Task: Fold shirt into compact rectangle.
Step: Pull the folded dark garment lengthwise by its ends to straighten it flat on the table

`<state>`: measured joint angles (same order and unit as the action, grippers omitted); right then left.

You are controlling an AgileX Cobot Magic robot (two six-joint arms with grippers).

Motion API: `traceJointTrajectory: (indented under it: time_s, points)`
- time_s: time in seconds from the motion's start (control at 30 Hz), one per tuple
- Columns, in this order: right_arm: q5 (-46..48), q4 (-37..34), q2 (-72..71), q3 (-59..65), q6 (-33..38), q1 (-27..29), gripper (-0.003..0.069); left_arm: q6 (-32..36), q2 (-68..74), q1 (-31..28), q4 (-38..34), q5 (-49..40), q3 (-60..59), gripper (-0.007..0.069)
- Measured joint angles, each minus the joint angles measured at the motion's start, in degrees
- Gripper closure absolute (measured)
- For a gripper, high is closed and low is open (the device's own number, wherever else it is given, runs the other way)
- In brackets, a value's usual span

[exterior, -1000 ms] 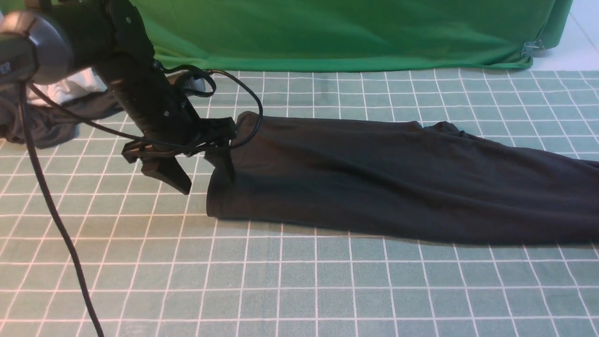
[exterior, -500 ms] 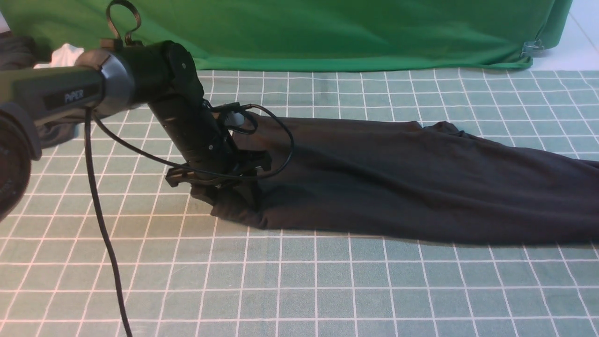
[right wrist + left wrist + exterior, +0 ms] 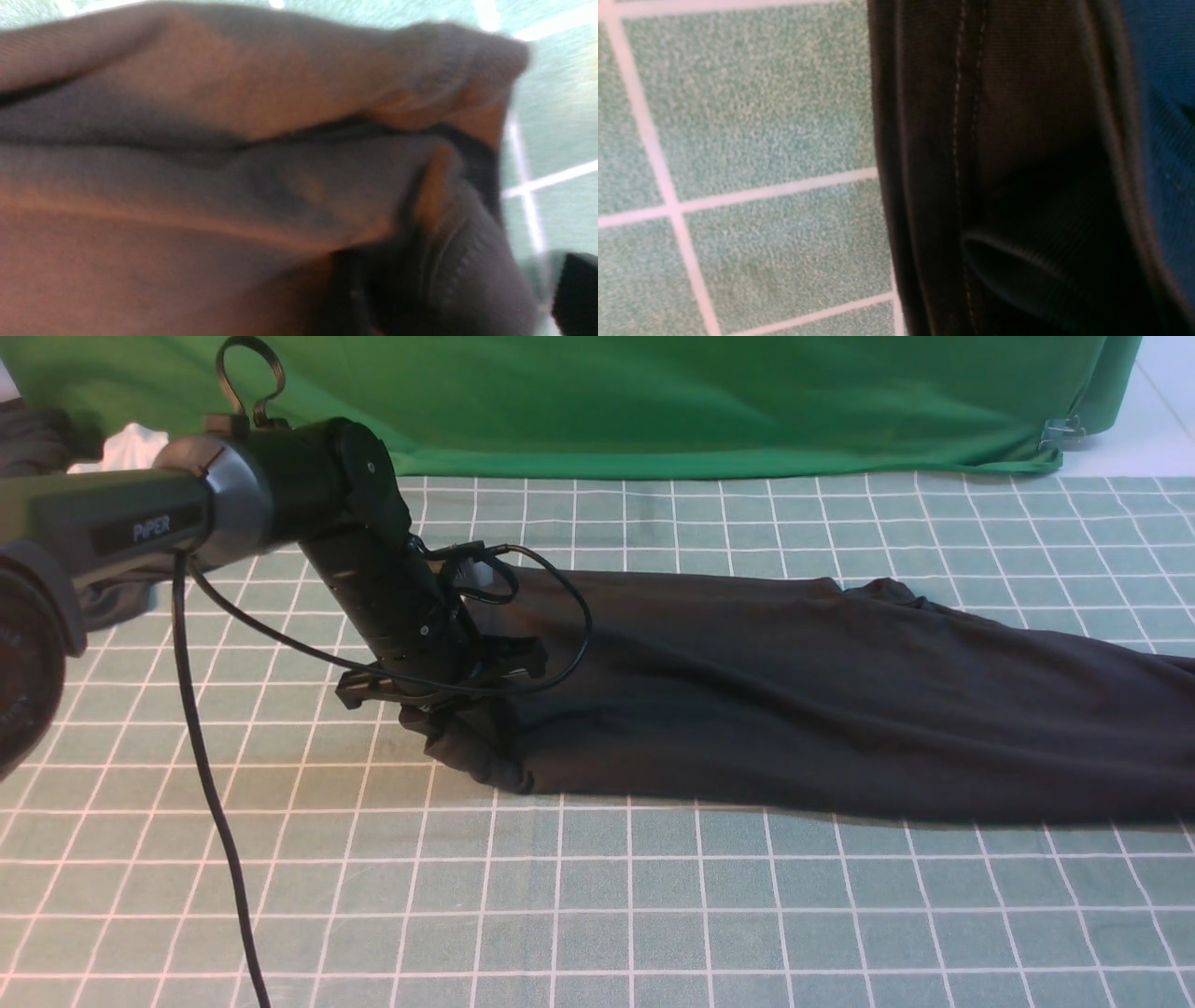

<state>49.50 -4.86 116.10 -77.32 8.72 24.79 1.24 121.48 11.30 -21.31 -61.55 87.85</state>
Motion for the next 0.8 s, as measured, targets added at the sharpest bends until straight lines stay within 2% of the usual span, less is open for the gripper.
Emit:
traceJointTrajectory:
  time_s: [0.07,0.1,0.13,0.23,0.47,0.6,0.8]
  points:
    - [0.2,-0.7,0.1,-0.2,0.4,-0.4,0.0301,0.7,0.0,0.0,-0.1,0.0,0.0,0.0493]
    - [0.5,-1.2,0.1,-0.3,0.8,-0.9,0.0428,0.9,-0.1,0.0,-0.2,0.0,0.0,0.0493]
    - [0.7,-1.3,0.1,-0.3,0.8,-1.1,0.0496,1.1,-0.1,0.0,-0.2,0.0,0.0,0.0493]
    - [1.8,-1.1,-0.3,-0.4,0.8,-1.6,0.0603,1.5,-0.8,0.0,0.3,-1.2,-0.1,0.0493]
    - [9.5,-1.0,-3.2,1.5,0.9,-3.1,0.0623,0.3,-6.1,0.1,3.2,-5.7,-5.4,0.0493]
    - [8.8,-0.1,-9.2,8.5,0.6,-3.6,0.0624,-0.3,-11.7,0.1,3.6,-5.0,-15.3,0.0493]
    - [6.2,6.0,-21.0,16.9,-4.4,-3.6,0.0625,-0.9,-19.2,1.3,-0.1,-1.1,-26.8,0.0493]
